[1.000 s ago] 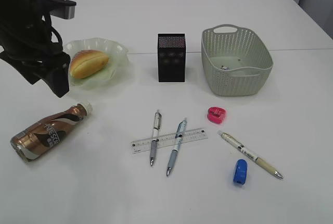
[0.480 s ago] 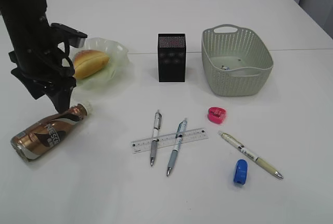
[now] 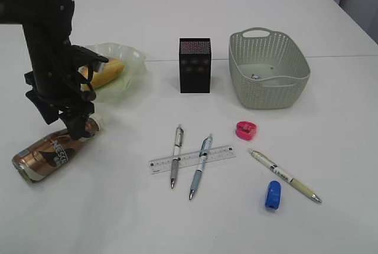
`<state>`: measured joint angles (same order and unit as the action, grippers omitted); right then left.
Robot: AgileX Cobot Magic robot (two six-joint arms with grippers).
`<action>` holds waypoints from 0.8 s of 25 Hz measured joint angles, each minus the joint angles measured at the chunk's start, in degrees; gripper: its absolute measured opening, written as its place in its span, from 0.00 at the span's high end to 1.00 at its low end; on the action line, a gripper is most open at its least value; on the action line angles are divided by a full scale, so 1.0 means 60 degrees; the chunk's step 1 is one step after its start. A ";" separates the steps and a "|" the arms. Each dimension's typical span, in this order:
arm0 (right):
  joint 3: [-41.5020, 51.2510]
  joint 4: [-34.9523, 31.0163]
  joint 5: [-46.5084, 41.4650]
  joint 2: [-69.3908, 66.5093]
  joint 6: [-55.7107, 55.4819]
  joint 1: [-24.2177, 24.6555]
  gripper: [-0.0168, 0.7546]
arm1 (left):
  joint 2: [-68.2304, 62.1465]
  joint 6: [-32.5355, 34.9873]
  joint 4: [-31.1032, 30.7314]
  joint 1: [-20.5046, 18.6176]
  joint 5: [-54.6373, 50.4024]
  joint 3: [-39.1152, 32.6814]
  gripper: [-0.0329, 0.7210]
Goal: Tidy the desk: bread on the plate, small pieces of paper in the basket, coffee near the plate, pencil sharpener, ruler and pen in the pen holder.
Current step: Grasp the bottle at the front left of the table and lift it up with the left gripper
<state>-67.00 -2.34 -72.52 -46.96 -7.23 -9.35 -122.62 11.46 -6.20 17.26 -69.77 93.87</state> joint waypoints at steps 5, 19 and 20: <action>0.0000 0.0061 0.0000 0.0000 0.0000 0.0000 0.44 | -0.0381 0.0000 -0.0021 0.0000 0.0000 0.0000 0.20; 0.0000 0.0299 0.0000 0.0000 0.0019 0.0000 0.44 | -0.0962 0.0000 -0.0021 -0.0285 0.0044 0.0058 0.20; 0.0000 0.0299 0.0000 0.0000 0.0019 0.0000 0.44 | -0.1004 0.0000 -0.0021 -0.0296 0.0044 0.0058 0.20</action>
<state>-67.00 -0.55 -72.52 -46.96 -7.11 -9.35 -128.65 11.46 -6.33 15.48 -69.51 94.22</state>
